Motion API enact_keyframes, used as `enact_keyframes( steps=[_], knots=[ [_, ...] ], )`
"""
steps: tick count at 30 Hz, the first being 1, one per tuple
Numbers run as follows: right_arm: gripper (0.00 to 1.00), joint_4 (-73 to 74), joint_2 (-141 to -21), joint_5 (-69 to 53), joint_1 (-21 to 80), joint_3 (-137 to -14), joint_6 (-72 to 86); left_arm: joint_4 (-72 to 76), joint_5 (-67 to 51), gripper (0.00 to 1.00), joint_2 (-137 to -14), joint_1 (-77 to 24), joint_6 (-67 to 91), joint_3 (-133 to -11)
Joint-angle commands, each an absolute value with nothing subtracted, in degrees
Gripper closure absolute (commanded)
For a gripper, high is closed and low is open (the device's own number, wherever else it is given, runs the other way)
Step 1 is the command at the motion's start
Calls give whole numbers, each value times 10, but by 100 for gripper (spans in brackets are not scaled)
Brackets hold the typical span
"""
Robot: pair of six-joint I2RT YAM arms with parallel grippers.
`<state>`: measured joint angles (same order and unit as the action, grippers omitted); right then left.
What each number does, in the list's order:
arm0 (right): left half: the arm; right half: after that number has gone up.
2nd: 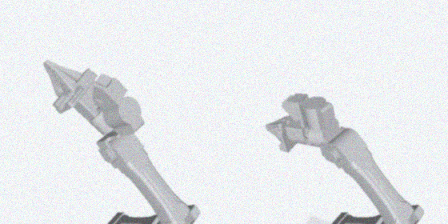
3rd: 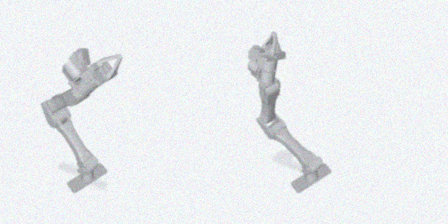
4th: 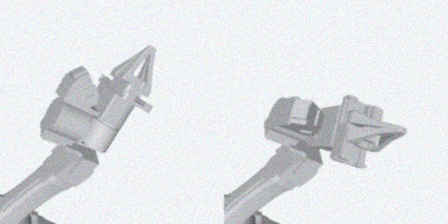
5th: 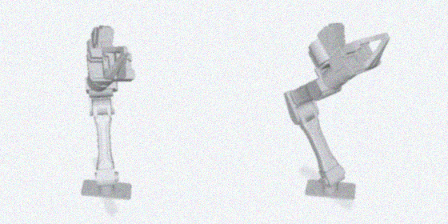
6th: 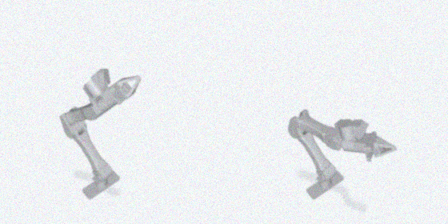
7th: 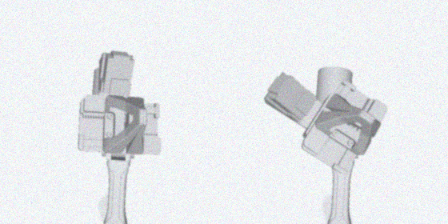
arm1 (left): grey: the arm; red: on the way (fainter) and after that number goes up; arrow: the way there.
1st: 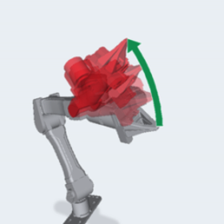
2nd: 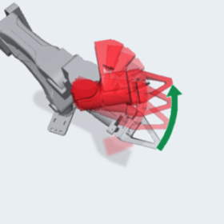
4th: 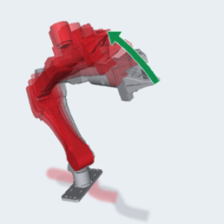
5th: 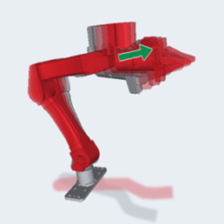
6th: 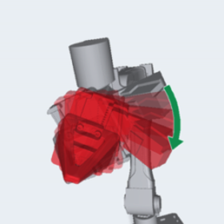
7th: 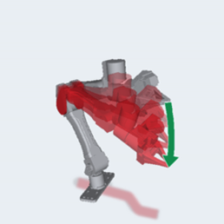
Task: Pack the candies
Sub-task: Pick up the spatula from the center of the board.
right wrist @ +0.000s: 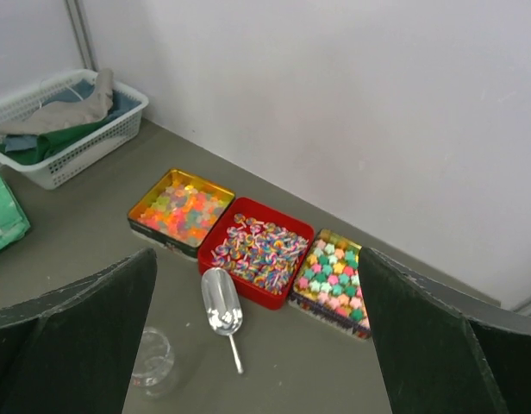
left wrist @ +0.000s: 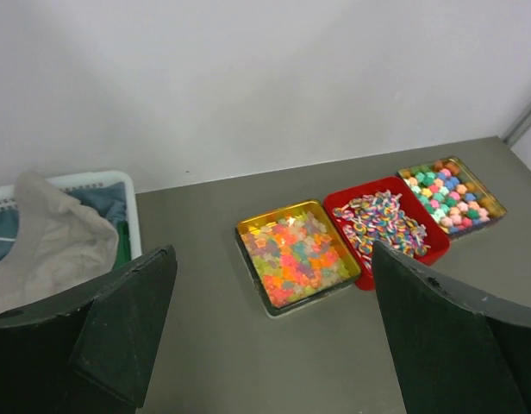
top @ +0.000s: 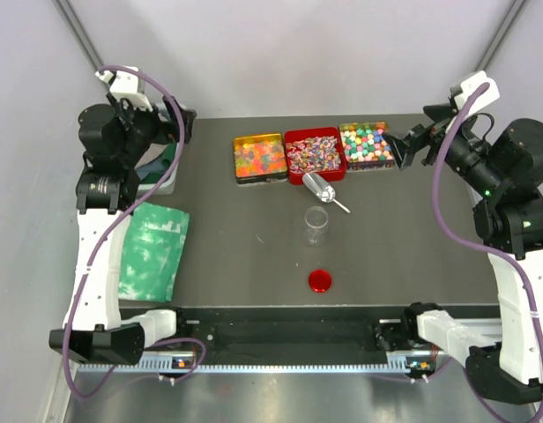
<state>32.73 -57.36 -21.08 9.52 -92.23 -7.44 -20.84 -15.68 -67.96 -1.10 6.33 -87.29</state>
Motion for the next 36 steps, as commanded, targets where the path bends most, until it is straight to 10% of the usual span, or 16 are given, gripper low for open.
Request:
enact_keyframes(
  steps=[1,12,36],
  knots=[
    [1,321,-577,-255,93,-880,-142,-152,-231,1,-676,-8,64,-851],
    [2,186,-698,-218,94,-664,-209,-76,-353,1,-724,-10,36,-758],
    [23,185,-957,-258,142,-679,-294,-59,-384,1,-741,-19,28,-686]
  ],
)
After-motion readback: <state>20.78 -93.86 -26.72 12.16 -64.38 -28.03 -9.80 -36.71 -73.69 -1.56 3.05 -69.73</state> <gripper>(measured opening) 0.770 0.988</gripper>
